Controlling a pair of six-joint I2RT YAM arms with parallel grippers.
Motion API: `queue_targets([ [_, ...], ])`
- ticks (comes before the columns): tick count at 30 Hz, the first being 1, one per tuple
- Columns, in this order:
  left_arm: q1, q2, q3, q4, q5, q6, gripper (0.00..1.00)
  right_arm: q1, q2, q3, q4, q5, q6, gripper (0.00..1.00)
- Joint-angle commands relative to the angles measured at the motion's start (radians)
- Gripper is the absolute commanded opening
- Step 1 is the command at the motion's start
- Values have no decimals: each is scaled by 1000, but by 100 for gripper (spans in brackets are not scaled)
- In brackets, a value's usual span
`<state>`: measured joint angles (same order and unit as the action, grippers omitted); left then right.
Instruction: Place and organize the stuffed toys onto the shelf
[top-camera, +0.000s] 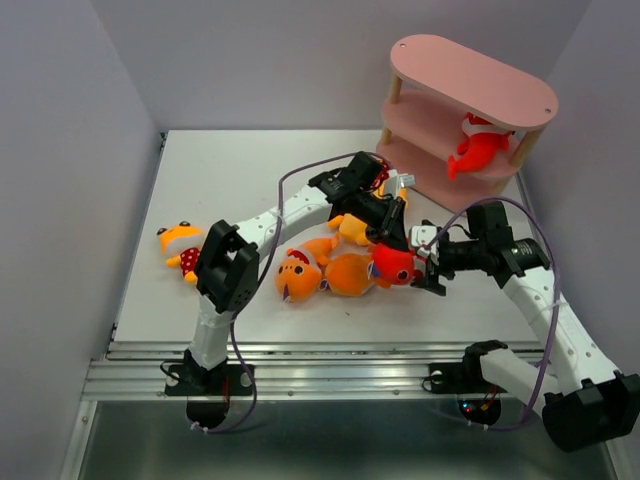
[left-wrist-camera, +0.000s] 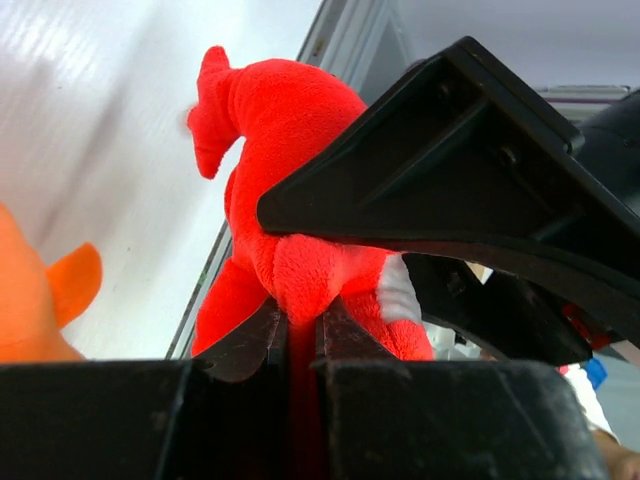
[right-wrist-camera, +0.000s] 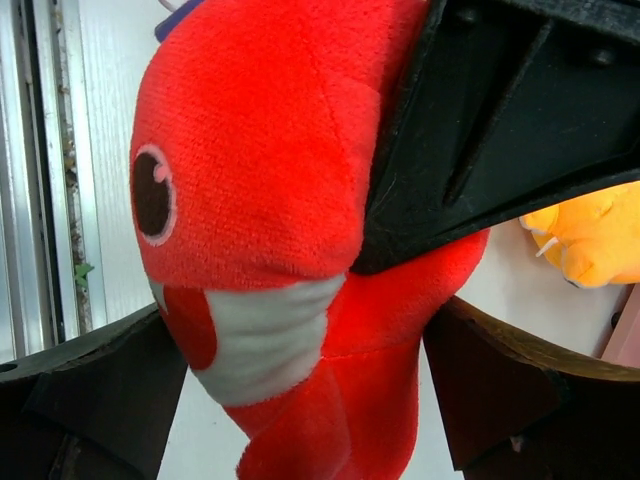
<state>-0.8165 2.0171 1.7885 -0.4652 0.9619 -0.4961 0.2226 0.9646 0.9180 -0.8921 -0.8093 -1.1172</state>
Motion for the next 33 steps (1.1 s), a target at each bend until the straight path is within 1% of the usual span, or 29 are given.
queue_targets([
  [1, -15, -6, 68, -12, -66, 21, 0, 43, 20, 33, 99, 28, 79, 90],
  [3, -15, -1, 72, -23, -74, 31, 0, 53, 32, 41, 94, 48, 77, 85],
  [4, -15, 2, 80, -30, -80, 33, 0, 67, 43, 38, 91, 67, 80, 80],
  [5, -15, 3, 81, -32, -81, 33, 0, 76, 48, 35, 91, 77, 82, 78],
  [8, -13, 0, 98, -30, -81, 30, 0, 112, 46, -4, 107, 117, 97, 68],
  [9, -13, -1, 101, -29, -83, 30, 0, 121, 43, -13, 119, 127, 100, 62],
  [11, -9, -8, 100, -23, -81, 24, 0, 121, 37, -25, 131, 139, 117, 54],
  [12, -7, -14, 95, -12, -77, 18, 0, 121, 36, -33, 143, 140, 126, 46],
  [14, -3, -24, 88, 5, -69, 4, 0, 121, 26, -42, 157, 144, 137, 39],
  [15, -3, -34, 80, 16, -66, -5, 1, 121, 25, -48, 165, 144, 143, 35],
  [16, 3, -53, 60, 46, -57, -27, 3, 121, 23, -53, 174, 139, 152, 29],
  [18, 13, -93, 29, 94, -39, -59, 6, 121, 19, -57, 180, 131, 163, 24],
  [19, 26, -110, 8, 159, -28, -79, 13, 121, 16, -59, 182, 125, 169, 17],
  [20, 34, -129, -48, 202, -8, -103, 16, 121, 13, -59, 182, 110, 177, 14],
  [21, 45, -148, -82, 245, 4, -160, 18, 121, 8, -57, 183, 102, 180, 10],
  [22, 54, -190, -112, 291, 15, -188, 22, 121, 5, -59, 185, 96, 184, 5],
  [23, 74, -207, -170, 374, 32, -217, 33, 121, -6, -57, 186, 82, 195, 4],
  [24, 85, -240, -196, 405, 37, -257, 35, 121, -12, -57, 189, 76, 201, 2],
  [26, 112, -271, -257, 494, 49, -289, 39, 121, -21, -54, 190, 62, 215, 1],
  [27, 120, -299, -279, 519, 54, -318, 43, 121, -23, -53, 188, 55, 220, 1],
  [28, 129, -316, -319, 581, 57, -337, 46, 121, -26, -51, 188, 52, 226, 1],
  [30, 151, -359, -359, 650, 72, -398, 47, 121, -29, -50, 188, 44, 230, 1],
  [31, 154, -368, -374, 712, 78, -418, 52, 121, -27, -50, 188, 38, 231, 1],
  [33, 161, -383, -402, 743, 97, -441, 54, 121, -26, -47, 186, 16, 235, 1],
])
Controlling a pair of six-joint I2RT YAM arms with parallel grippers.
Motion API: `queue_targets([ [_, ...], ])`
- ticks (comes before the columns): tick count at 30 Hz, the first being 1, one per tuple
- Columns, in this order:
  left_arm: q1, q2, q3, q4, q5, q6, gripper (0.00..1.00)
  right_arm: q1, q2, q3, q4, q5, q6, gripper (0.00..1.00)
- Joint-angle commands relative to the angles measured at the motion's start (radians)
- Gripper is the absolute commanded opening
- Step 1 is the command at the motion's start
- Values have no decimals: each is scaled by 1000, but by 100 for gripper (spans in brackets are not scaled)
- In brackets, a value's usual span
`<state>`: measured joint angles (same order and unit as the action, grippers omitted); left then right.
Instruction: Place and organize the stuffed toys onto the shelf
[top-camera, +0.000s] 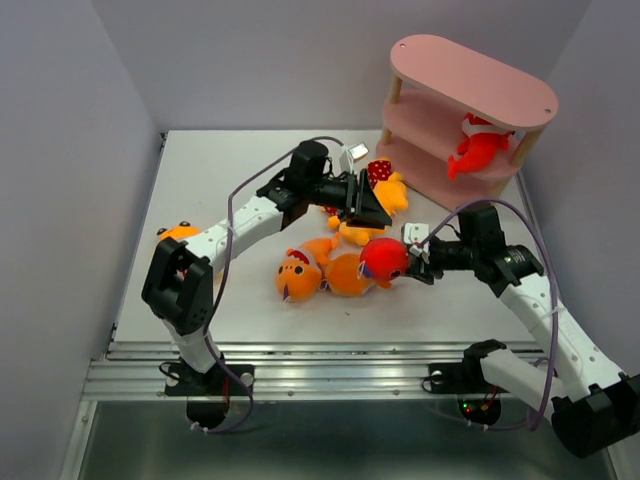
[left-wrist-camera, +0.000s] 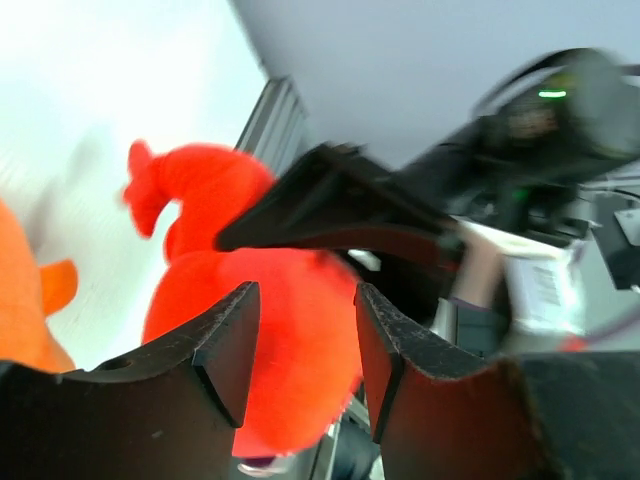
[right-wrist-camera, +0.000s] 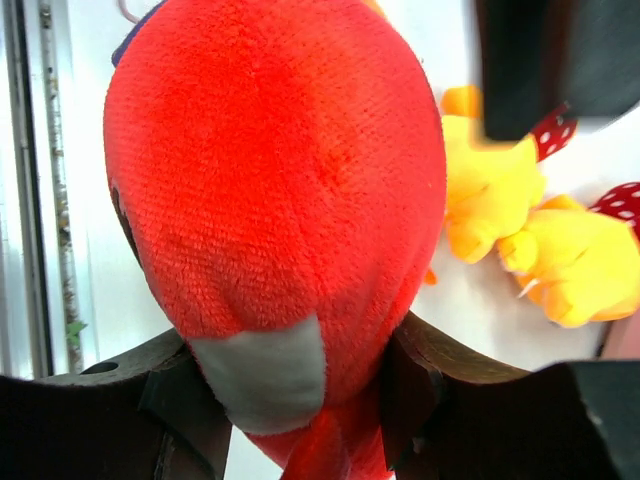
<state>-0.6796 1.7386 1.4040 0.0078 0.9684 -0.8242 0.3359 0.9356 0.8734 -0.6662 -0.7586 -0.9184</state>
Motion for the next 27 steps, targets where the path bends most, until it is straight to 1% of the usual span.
queue_targets([
  [1, 25, -112, -19, 277, 93, -116, 54, 8, 3, -1, -38, -42, 41, 1],
  [4, 29, -129, -26, 313, 101, -131, 61, 8, 5, 7, -30, -82, 59, 1],
  [5, 32, -136, -31, 346, 101, -136, 65, 8, 5, 12, -30, -90, 73, 1],
  [7, 51, -160, -30, 376, 83, -130, 69, 8, 3, 19, -24, -110, 96, 1],
  [9, 64, -185, -25, 380, 63, -89, 69, 8, 0, 25, -19, -116, 121, 1],
  [10, 72, -215, -23, 380, 47, -63, 75, 8, 2, 32, -15, -117, 137, 1],
  [11, 86, -235, -25, 379, 5, -35, 99, 8, 3, 39, -12, -120, 176, 1],
  [12, 89, -282, -31, 376, -23, 40, 99, 8, 3, 59, 2, -125, 200, 1],
  [13, 94, -312, -49, 371, -90, 83, 99, 8, 6, 73, 10, -123, 261, 1],
  [15, 94, -378, -85, 370, -167, 173, 99, -5, 11, 102, 26, -116, 324, 1],
  [16, 92, -451, -144, 404, -233, 247, 99, -14, 14, 136, 45, -107, 395, 1],
  [17, 94, -491, -178, 429, -270, 276, 99, -14, 17, 151, 56, -91, 429, 1],
  [18, 92, -575, -215, 467, -305, 328, 99, -26, 25, 182, 77, -68, 459, 1],
  [19, 92, -620, -294, 494, -373, 347, 99, -41, 32, 194, 91, -53, 531, 1],
  [20, 92, -658, -336, 521, -401, 362, 99, -41, 32, 205, 112, -42, 582, 1],
  [21, 92, -735, -382, 549, -421, 373, 99, -57, 40, 216, 135, -33, 630, 1],
  [22, 92, -770, -474, 620, -444, 373, 99, -78, 45, 235, 183, -27, 729, 1],
  [24, 91, -823, -554, 694, -433, 361, 99, -106, 58, 256, 233, 2, 840, 1],
  [25, 91, -847, -621, 765, -392, 324, 99, -129, 72, 278, 279, 10, 927, 1],
  [27, 89, -847, -671, 825, -353, 274, 99, -138, 86, 306, 322, 33, 1031, 1],
])
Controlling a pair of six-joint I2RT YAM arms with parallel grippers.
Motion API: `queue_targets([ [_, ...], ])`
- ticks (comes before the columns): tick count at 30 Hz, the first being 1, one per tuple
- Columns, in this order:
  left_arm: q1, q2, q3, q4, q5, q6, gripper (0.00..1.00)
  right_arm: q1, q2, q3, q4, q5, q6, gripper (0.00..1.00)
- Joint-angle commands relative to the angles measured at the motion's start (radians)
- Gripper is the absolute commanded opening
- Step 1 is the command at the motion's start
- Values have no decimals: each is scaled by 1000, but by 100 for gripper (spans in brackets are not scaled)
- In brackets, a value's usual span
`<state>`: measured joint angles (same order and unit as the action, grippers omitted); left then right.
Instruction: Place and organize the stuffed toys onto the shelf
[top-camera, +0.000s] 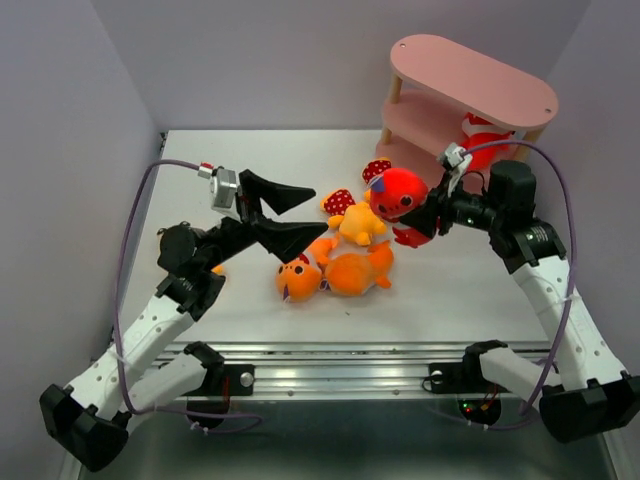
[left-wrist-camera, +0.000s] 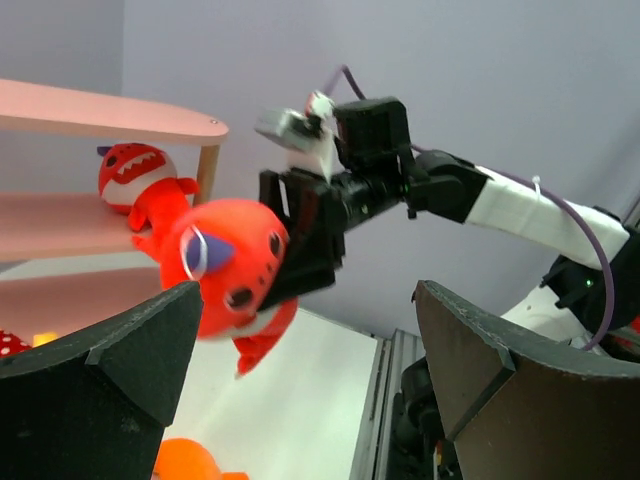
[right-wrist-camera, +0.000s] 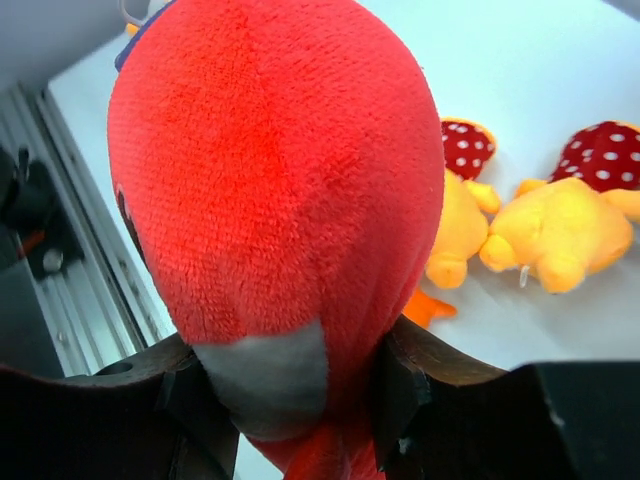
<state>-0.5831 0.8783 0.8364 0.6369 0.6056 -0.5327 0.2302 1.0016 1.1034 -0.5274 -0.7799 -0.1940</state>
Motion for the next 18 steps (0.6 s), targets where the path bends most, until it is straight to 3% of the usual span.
queue_targets([
  [1, -14, 25, -127, 233, 19, -48, 99, -32, 44, 97, 205, 68, 352, 1],
  [5, -66, 63, -252, 533, -27, -159, 99, -52, 130, 202, 243, 116, 569, 1],
  [12, -207, 220, -209, 704, -228, -162, 98, -81, 250, 309, 328, 152, 931, 1],
  [18, -241, 358, -177, 898, -352, -202, 98, -106, 244, 220, 559, 108, 1277, 1],
])
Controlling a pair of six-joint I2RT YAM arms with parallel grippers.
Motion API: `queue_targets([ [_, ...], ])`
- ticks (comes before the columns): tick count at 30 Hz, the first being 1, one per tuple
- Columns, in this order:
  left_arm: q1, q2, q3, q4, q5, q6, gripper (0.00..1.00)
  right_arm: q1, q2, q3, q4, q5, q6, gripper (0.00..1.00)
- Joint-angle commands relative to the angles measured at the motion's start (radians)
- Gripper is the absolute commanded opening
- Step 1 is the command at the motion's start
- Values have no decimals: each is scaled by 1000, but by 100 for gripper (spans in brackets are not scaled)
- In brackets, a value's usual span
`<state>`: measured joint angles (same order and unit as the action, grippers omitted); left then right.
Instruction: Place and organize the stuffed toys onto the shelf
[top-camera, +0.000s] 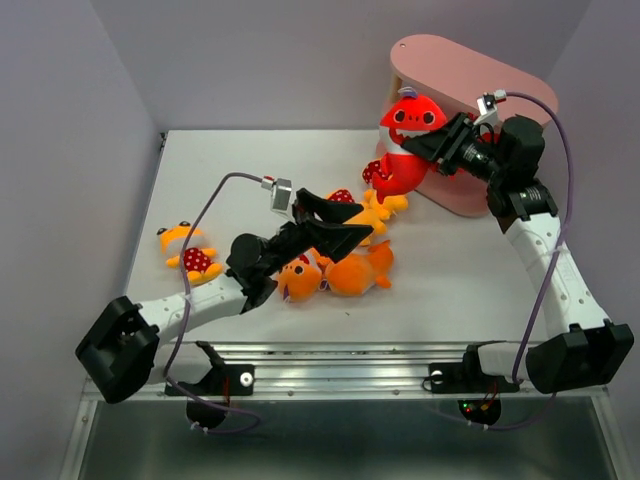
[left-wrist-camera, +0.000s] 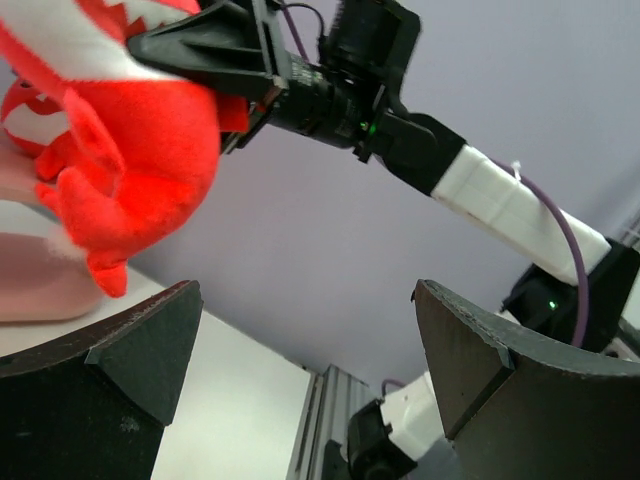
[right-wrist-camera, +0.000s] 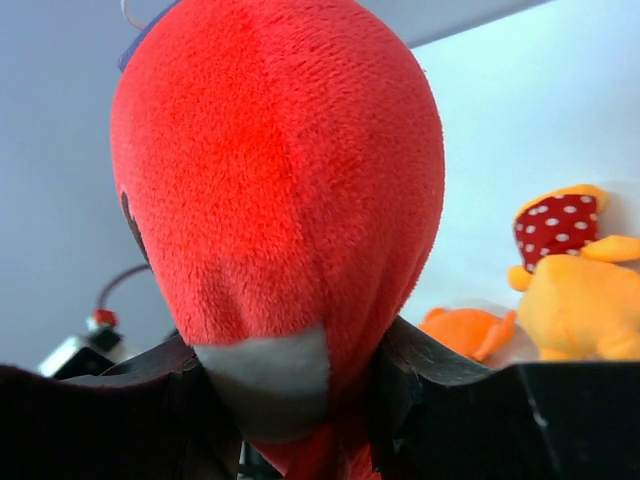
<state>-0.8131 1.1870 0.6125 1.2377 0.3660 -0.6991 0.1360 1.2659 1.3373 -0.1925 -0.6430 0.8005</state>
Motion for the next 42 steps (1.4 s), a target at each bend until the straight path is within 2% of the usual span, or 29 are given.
queue_targets([
  [1, -15, 89, 52, 325, -128, -52, 98, -12, -22, -21, 255, -33, 311, 1],
  [2, -18, 129, 65, 376, -150, -88, 98, -12, -22, -24, 269, -47, 345, 1],
  [8, -29, 223, 105, 434, -246, -181, 99, -21, -25, -32, 300, -67, 410, 1],
  [17, -34, 342, 227, 558, -249, -256, 99, -30, -59, -145, 367, -76, 454, 1],
  [22, -38, 359, 222, 618, -245, -278, 98, -30, -62, -173, 387, -78, 465, 1],
  [25, -38, 365, 210, 629, -263, -284, 96, -39, -59, -196, 454, -93, 515, 1],
  [29, -38, 407, 227, 693, -280, -321, 84, -39, -62, -239, 525, -109, 577, 1],
  [32, -38, 456, 260, 756, -291, -370, 79, -39, -69, -280, 570, -113, 605, 1],
  [42, -40, 477, 290, 829, -306, -383, 77, -39, -83, -331, 587, -106, 589, 1],
])
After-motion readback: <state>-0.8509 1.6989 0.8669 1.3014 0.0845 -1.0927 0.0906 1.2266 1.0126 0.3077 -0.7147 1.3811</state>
